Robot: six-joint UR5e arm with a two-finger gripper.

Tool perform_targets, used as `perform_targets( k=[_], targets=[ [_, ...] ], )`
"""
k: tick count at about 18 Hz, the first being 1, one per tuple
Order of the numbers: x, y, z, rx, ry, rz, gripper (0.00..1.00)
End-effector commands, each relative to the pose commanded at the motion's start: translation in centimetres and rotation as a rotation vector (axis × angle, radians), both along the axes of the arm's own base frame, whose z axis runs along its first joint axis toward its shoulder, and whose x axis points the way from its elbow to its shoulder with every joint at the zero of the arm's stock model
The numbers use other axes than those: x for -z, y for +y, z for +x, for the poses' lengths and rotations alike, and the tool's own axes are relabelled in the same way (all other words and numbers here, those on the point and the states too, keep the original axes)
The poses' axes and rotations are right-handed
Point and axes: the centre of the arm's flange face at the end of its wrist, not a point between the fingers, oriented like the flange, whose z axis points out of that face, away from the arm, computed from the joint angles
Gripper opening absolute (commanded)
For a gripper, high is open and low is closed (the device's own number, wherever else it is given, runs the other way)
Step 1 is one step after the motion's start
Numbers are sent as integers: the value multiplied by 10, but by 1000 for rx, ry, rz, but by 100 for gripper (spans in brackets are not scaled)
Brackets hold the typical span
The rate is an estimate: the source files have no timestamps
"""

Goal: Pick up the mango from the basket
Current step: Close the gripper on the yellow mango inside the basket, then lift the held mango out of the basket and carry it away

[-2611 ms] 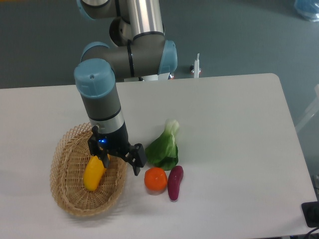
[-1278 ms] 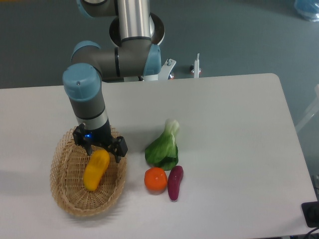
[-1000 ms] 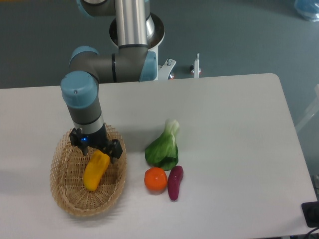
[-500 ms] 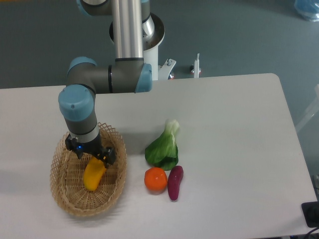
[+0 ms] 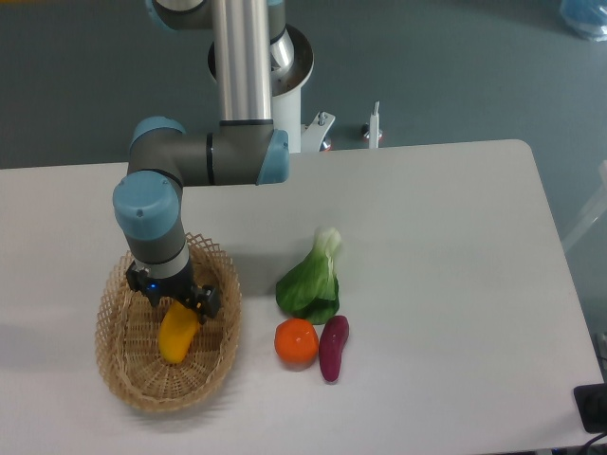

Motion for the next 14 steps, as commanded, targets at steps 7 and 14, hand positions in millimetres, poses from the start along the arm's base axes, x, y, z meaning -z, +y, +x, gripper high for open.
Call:
perform_targets(
  k=[7,14],
  targets=[
    [-11,-1,-1,1,8,16,53],
    [-67,-14,-30,-29,58,95,48]
  ],
)
